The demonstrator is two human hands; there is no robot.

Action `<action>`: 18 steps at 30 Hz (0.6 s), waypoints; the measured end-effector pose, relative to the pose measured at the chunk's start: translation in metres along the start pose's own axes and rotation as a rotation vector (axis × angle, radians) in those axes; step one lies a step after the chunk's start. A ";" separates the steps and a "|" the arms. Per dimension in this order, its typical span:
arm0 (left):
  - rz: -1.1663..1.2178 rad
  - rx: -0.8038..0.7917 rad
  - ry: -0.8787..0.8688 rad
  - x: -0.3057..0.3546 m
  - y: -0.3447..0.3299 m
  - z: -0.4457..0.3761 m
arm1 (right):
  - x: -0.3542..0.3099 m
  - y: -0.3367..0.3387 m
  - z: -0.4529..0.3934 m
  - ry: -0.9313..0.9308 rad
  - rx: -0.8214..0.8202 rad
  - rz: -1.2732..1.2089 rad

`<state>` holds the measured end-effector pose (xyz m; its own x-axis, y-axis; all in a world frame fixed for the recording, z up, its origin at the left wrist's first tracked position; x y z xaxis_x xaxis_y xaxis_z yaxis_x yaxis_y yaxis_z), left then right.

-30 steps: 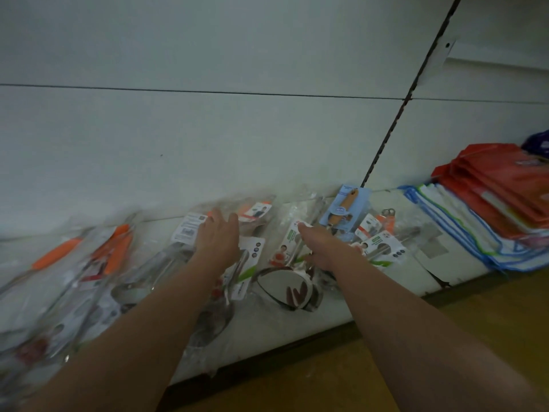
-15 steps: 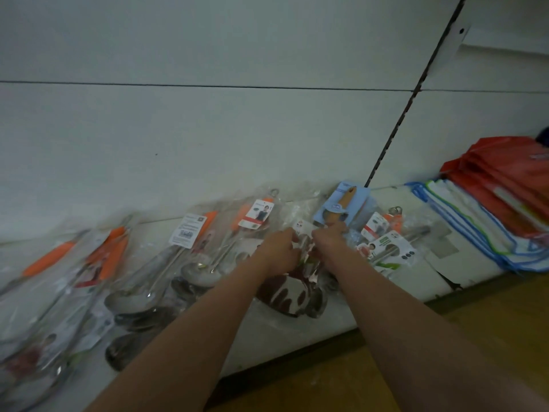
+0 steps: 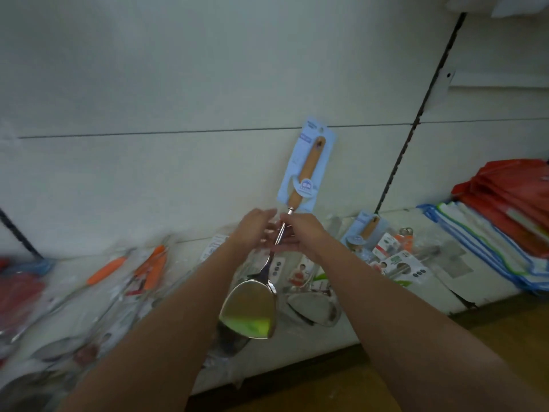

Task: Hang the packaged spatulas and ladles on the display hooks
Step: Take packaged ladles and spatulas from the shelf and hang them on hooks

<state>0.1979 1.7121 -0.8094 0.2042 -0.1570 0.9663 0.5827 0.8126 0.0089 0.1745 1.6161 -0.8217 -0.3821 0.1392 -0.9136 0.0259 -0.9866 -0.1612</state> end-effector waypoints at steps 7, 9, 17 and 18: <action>0.021 0.229 -0.287 0.062 0.043 0.064 | -0.032 -0.077 0.015 0.017 -0.315 0.180; 0.044 0.278 -0.316 0.073 0.055 0.089 | -0.037 -0.095 0.022 0.024 -0.372 0.244; -0.234 0.373 -0.350 0.109 0.088 0.175 | -0.066 -0.154 0.070 -0.052 -0.433 0.824; -0.259 0.385 -0.348 0.113 0.088 0.183 | -0.073 -0.160 0.080 -0.049 -0.421 0.870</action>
<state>0.1279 1.8686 -0.6526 -0.2157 -0.2371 0.9472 0.2381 0.9280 0.2865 0.1244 1.7569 -0.6995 -0.1109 -0.6386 -0.7615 0.6428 -0.6304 0.4351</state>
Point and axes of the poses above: each hand's wrist, its own z-axis away from the middle knuckle, its own y-axis out of the back of the hand, x = y × z, the point moved 7 cm from there along -z, towards the middle knuckle, and after that the axes turned 15 degrees about -x, right-handed, at the moved point
